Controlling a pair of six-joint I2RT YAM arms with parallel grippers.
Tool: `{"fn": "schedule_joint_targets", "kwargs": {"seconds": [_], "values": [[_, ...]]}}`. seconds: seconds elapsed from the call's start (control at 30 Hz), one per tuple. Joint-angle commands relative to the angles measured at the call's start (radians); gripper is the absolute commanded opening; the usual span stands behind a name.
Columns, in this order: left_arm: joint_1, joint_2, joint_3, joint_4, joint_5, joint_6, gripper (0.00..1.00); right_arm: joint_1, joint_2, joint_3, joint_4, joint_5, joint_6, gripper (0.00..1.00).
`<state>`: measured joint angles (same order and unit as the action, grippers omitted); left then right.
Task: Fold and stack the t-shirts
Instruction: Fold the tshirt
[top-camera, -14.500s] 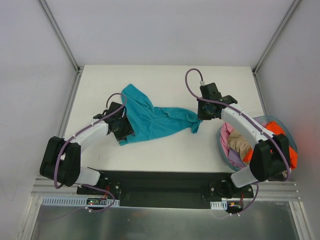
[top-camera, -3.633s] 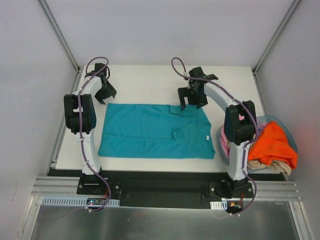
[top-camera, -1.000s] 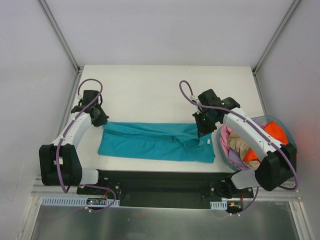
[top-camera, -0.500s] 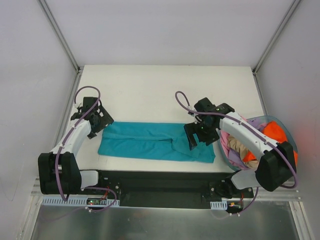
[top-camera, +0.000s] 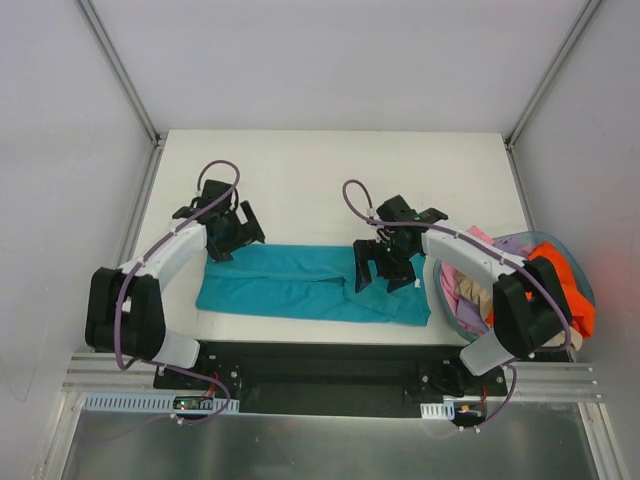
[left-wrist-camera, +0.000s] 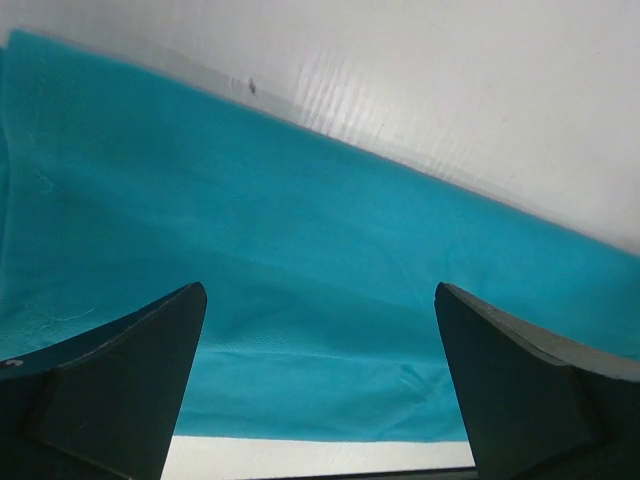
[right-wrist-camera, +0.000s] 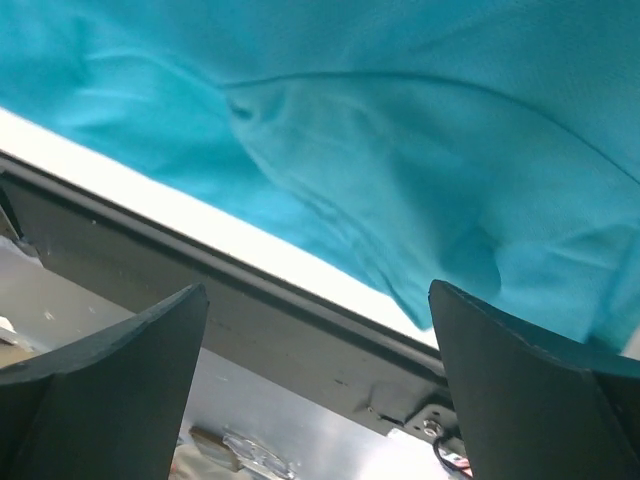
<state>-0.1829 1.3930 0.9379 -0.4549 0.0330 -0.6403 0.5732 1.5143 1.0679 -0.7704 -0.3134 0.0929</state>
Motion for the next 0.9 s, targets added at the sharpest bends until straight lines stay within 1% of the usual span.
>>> {"fn": "schedule_joint_targets", "kwargs": {"seconds": [0.0, 0.1, 0.17, 0.27, 0.3, 0.33, 0.37, 0.4, 0.43, 0.47, 0.5, 0.53, 0.57, 0.6, 0.63, 0.67, 0.7, 0.73, 0.8, 0.83, 0.87], "values": [[-0.006, 0.087, -0.002, -0.010, 0.033, 0.016, 0.99, -0.010, 0.078, -0.040, 0.128, -0.039, 0.090, 0.97], [-0.006, 0.093, -0.025, -0.007, 0.013, 0.019, 0.99, -0.041, 0.164, -0.040, 0.148, -0.032, 0.105, 0.97], [-0.006, 0.092, -0.037, -0.001, 0.007, 0.016, 0.99, -0.084, 0.229, -0.029, 0.161, -0.042, 0.108, 0.97], [-0.007, 0.109, -0.076, 0.034, 0.050, -0.004, 0.99, -0.151, 0.315, 0.029, 0.168, -0.039, 0.105, 0.97], [-0.007, 0.113, -0.105, 0.048, 0.086, -0.010, 0.99, -0.168, 0.337, 0.056, 0.171, -0.042, 0.100, 0.97], [-0.009, 0.126, -0.120, 0.083, 0.096, -0.028, 0.99, -0.194, 0.362, 0.087, 0.166, -0.044, 0.102, 0.97], [-0.010, 0.130, -0.134, 0.097, 0.103, -0.038, 0.99, -0.203, 0.412, 0.162, 0.163, -0.059, 0.097, 0.97], [-0.018, 0.135, -0.155, 0.107, 0.111, -0.050, 0.99, -0.211, 0.441, 0.202, 0.160, -0.065, 0.094, 0.97], [-0.023, 0.139, -0.165, 0.117, 0.122, -0.074, 0.99, -0.219, 0.470, 0.245, 0.137, -0.061, 0.090, 0.97], [-0.032, 0.141, -0.172, 0.137, 0.131, -0.084, 0.99, -0.223, 0.533, 0.345, 0.123, -0.044, 0.087, 0.97], [-0.039, 0.143, -0.183, 0.142, 0.137, -0.093, 0.99, -0.225, 0.569, 0.393, 0.108, -0.036, 0.084, 0.97], [-0.059, 0.143, -0.186, 0.148, 0.152, -0.120, 0.99, -0.234, 0.604, 0.456, 0.056, -0.029, 0.084, 0.97], [-0.070, 0.138, -0.189, 0.159, 0.160, -0.134, 0.99, -0.239, 0.672, 0.508, 0.036, -0.032, 0.087, 0.97], [-0.098, 0.136, -0.194, 0.163, 0.166, -0.166, 0.99, -0.245, 0.705, 0.614, 0.019, -0.032, 0.094, 0.97], [-0.115, 0.130, -0.195, 0.168, 0.171, -0.185, 0.99, -0.248, 0.734, 0.662, -0.024, -0.029, 0.102, 0.97], [-0.133, 0.130, -0.197, 0.176, 0.173, -0.203, 0.99, -0.248, 0.788, 0.758, -0.041, -0.021, 0.119, 0.97], [-0.157, 0.130, -0.197, 0.180, 0.166, -0.252, 0.99, -0.248, 0.813, 0.792, -0.053, -0.018, 0.137, 0.97], [-0.209, 0.136, -0.197, 0.185, 0.165, -0.277, 0.99, -0.245, 0.833, 0.817, -0.053, -0.023, 0.160, 0.97], [-0.271, 0.153, -0.183, 0.193, 0.163, -0.350, 0.99, -0.228, 0.885, 0.877, -0.020, -0.072, 0.227, 0.97], [-0.327, 0.176, -0.176, 0.194, 0.162, -0.375, 0.99, -0.220, 0.905, 0.912, -0.006, -0.073, 0.247, 0.97], [-0.355, 0.190, -0.156, 0.197, 0.166, -0.390, 0.99, -0.213, 0.950, 0.958, -0.016, -0.063, 0.257, 0.97]]}}
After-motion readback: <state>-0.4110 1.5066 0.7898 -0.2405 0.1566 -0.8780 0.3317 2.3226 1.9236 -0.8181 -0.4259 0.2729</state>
